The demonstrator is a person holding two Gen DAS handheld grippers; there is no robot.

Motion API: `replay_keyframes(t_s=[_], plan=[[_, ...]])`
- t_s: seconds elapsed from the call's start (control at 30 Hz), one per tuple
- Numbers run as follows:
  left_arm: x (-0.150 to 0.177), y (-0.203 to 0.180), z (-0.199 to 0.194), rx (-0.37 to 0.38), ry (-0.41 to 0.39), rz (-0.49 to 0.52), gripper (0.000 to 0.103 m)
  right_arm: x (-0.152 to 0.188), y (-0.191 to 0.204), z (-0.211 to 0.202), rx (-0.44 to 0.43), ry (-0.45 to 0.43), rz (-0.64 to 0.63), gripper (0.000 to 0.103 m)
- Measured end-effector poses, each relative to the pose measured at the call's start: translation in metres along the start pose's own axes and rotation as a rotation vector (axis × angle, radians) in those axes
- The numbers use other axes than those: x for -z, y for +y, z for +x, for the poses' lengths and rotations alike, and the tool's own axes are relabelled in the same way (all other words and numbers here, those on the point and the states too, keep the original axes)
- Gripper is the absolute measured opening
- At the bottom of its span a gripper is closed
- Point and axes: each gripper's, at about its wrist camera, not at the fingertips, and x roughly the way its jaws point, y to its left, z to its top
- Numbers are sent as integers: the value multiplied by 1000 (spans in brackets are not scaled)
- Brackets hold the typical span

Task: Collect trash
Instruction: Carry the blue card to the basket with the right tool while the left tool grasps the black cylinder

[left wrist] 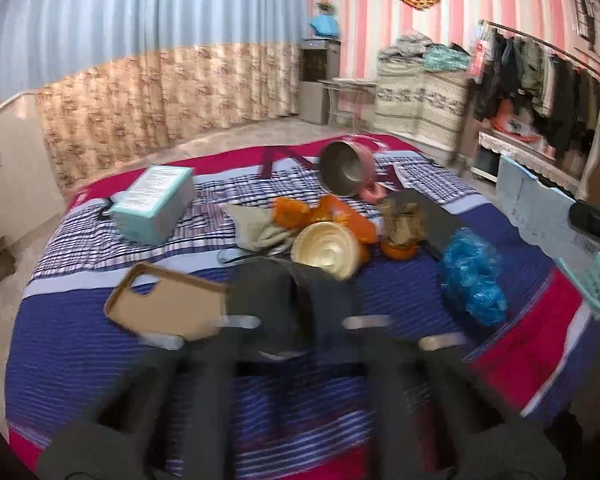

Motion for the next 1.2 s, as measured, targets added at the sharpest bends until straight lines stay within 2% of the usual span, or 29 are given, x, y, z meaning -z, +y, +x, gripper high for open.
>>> replay_keyframes(t_s=[0.1, 0.17, 0.2, 0.23, 0.3, 0.37, 0.5, 0.67, 0.7, 0.77, 0.8, 0.97, 1.13, 1.2], plan=[[-6, -4, 8, -23, 17, -8, 4, -2, -29, -8, 52, -13, 35, 9], [-6, -4, 9, -45, 19, -6, 8, -1, -44, -12, 73, -13, 54, 9], [-5, -3, 8, -58, 18, -15, 28, 0, -50, -13, 84, -11, 56, 9], [-3, -1, 6, -68, 16, -22, 64, 1, -56, -14, 95, -9, 56, 9], [2, 2, 2, -109, -20, -29, 90, 3, -69, -12, 120, -1, 56, 9], [7, 3, 4, -127, -18, -11, 90, 9, -78, -12, 130, 3, 68, 9], [13, 8, 26, -139, 47, -29, 90, 14, -96, -9, 149, 14, 99, 9], [5, 8, 45, -142, 48, -60, 90, 15, -115, -14, 179, 9, 125, 9], [3, 7, 47, -142, 45, -60, 88, 16, -117, -17, 186, 6, 132, 9], [-4, 4, 49, -121, 33, -53, 70, 16, -128, -21, 203, 2, 150, 9], [-6, 1, 48, -128, 32, -49, 70, 17, -132, -22, 211, 1, 154, 9], [-15, -11, 40, -160, -11, -20, 63, 15, -158, -36, 278, -6, 168, 9], [-45, -37, 10, -135, -120, -9, 62, 18, -193, -53, 350, -16, 205, 9], [-57, -56, 0, -97, -153, -2, 62, 20, -204, -56, 366, -15, 215, 9]])
